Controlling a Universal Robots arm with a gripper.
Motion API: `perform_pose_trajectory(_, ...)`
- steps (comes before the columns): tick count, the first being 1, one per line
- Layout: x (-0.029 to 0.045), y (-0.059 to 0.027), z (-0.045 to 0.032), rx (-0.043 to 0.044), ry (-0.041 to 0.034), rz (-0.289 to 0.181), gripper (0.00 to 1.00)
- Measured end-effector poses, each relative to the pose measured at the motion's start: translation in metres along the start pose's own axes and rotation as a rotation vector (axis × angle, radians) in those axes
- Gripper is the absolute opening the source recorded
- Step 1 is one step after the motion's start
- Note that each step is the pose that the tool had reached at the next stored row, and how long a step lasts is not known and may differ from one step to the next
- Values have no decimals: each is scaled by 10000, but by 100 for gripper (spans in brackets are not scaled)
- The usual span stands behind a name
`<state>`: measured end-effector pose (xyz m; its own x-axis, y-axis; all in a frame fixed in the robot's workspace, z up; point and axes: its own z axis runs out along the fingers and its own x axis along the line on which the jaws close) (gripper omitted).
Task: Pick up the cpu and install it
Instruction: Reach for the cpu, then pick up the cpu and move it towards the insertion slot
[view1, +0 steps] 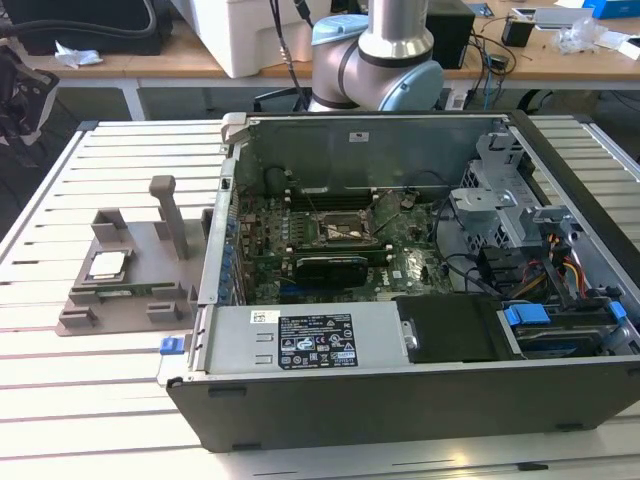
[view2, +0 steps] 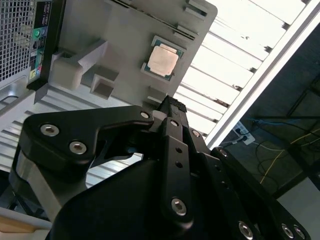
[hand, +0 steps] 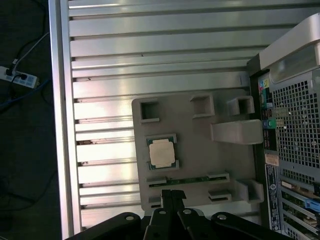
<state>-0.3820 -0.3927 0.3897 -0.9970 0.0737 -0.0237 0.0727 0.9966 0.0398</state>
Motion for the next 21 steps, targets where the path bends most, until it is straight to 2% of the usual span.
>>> perform_pose_trajectory(17, 3, 0, 0, 0, 0, 1, 11)
perform_pose_trajectory(19, 3, 0, 0, 0, 1, 1, 24)
perform_pose_trajectory(20, 4, 0, 0, 0, 1, 2, 36)
perform_pose_trajectory(21, 4, 0, 0, 0, 1, 1, 36)
